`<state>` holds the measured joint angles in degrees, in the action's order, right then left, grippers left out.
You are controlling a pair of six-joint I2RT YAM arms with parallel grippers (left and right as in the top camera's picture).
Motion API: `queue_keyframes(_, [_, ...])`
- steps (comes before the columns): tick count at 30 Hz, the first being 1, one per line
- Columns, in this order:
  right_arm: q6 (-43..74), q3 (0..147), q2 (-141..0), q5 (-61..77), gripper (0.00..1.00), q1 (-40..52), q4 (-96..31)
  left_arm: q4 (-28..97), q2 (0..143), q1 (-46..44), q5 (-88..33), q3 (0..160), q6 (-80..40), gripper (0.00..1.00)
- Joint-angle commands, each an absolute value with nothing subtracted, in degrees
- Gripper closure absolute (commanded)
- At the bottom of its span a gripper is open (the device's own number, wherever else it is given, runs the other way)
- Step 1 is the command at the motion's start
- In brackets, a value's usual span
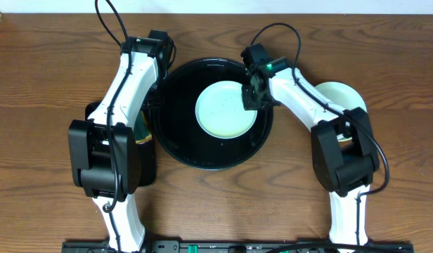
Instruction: Clean dirty plates on tray and stack at the side
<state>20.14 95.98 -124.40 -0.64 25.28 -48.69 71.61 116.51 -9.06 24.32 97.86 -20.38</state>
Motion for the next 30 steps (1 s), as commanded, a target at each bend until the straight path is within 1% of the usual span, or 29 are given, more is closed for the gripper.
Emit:
queue_keyframes(1, [18.76,96.44,-120.42,1.21,0.98,25.96,-46.70,71.94,115.85,-8.80,24.47,97.71,-20.67,0.50])
queue_keyframes(3, [18.79,96.44,-120.33,6.13,0.98,25.96,-44.86,71.96,115.85,-8.80,24.47,97.71,-20.67,0.56])
queue_keyframes(4, [19.16,96.44,-120.33,8.32,0.98,25.96,-43.70,71.96,115.85,-8.80,24.47,97.71,-20.67,0.57])
queue_keyframes(10, [21.41,96.44,-120.31,17.47,0.98,25.96,-39.09,72.01,115.85,-8.80,24.47,97.71,-20.67,0.57])
queue_keyframes(15, [21.17,96.44,-120.31,21.45,0.98,26.76,-36.67,71.99,115.85,-8.80,24.47,97.71,-20.67,0.57])
queue_keyframes(19, [21.63,96.44,-119.74,18.90,0.98,26.68,-36.71,71.99,115.85,-8.80,24.47,97.71,-20.67,0.57])
queue_keyframes(30, [18.65,96.44,-114.69,-1.08,0.98,26.24,-44.73,71.92,115.85,-8.80,24.47,97.71,-20.69,0.57])
